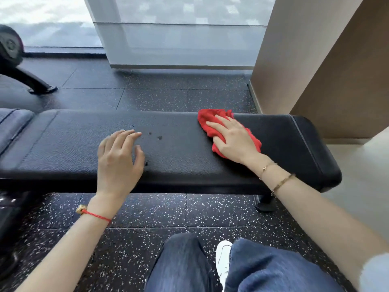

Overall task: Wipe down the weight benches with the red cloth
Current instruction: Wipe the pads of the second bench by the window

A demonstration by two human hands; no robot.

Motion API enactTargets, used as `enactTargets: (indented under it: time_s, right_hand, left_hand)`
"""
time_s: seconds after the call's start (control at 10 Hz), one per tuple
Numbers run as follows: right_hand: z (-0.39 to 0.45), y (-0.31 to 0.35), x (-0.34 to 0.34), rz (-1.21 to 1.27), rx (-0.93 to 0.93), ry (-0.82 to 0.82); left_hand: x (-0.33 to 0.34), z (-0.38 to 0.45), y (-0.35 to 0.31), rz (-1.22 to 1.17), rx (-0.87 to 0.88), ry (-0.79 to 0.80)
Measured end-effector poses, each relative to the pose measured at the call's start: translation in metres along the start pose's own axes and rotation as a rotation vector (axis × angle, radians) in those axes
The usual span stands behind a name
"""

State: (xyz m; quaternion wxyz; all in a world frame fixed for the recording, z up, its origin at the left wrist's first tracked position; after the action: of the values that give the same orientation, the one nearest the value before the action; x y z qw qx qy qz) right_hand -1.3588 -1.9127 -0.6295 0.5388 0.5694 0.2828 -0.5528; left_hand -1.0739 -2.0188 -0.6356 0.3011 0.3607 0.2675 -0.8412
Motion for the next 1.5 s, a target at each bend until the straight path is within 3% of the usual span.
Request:
enactTargets:
  time_s: [0.1, 0.3, 0.5, 0.6, 0.8, 0.9, 1.1, 1.2, 1.3, 1.4, 1.5]
  right_hand:
    - [0.032, 0.035, 0.018, -0.007, -0.023, 0.032]
    - [-0.006, 0.091, 0.031, 0.086, -0.358, 0.082]
    - [0.041, 0.062, 0.027, 0.019, -0.123, 0.050]
    - [0.076, 0.091, 0.042, 0.007, -0.086, 0.053]
    - [0.066, 0.140, 0.059, 0.030, -0.336, 0.046]
    - [0.055, 0.116, 0.052, 0.035, -0.357, 0.048]
    - [0.098, 0.101, 0.052, -0.015, -0.124, 0.060]
    - [0.104, 0.135, 0.065, 0.004, -0.163, 0.082]
    - [0.080, 0.161, 0.070, 0.052, -0.341, 0.096]
    - [0.057, 0.154, 0.063, 0.108, -0.443, 0.099]
    - [0.062, 0.130, 0.058, 0.089, -0.386, 0.108]
  left_hand:
    - [-0.001, 0.003, 0.033, 0.050, -0.038, 0.027]
    - [0.010, 0.007, 0.059, 0.039, -0.083, 0.083]
    - [0.017, 0.005, 0.063, -0.035, -0.136, 0.098]
    - [0.017, 0.004, 0.065, -0.051, -0.149, 0.091]
    - [0.016, 0.005, 0.066, -0.077, -0.151, 0.073]
    - [0.017, 0.005, 0.068, -0.082, -0.154, 0.067]
    - [0.020, 0.004, 0.070, -0.069, -0.154, 0.068]
    - [0.020, 0.005, 0.069, -0.066, -0.153, 0.058]
    - [0.019, 0.005, 0.069, -0.064, -0.144, 0.047]
    - [0.017, 0.004, 0.068, -0.073, -0.137, 0.037]
    - [0.018, 0.004, 0.068, -0.082, -0.142, 0.035]
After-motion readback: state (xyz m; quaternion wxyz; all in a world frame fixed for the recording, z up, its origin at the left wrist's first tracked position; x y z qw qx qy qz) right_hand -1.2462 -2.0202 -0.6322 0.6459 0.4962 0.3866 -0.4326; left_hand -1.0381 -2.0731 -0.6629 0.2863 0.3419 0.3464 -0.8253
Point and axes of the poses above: each hand's wrist, its own z-axis towards the middle knuckle, its own x-axis out of the palm, y = z × x, the point moved 1 cm from there along z, towards the middle knuckle, and after that the axes turned 3 degrees about -y, right-handed, at the moved point
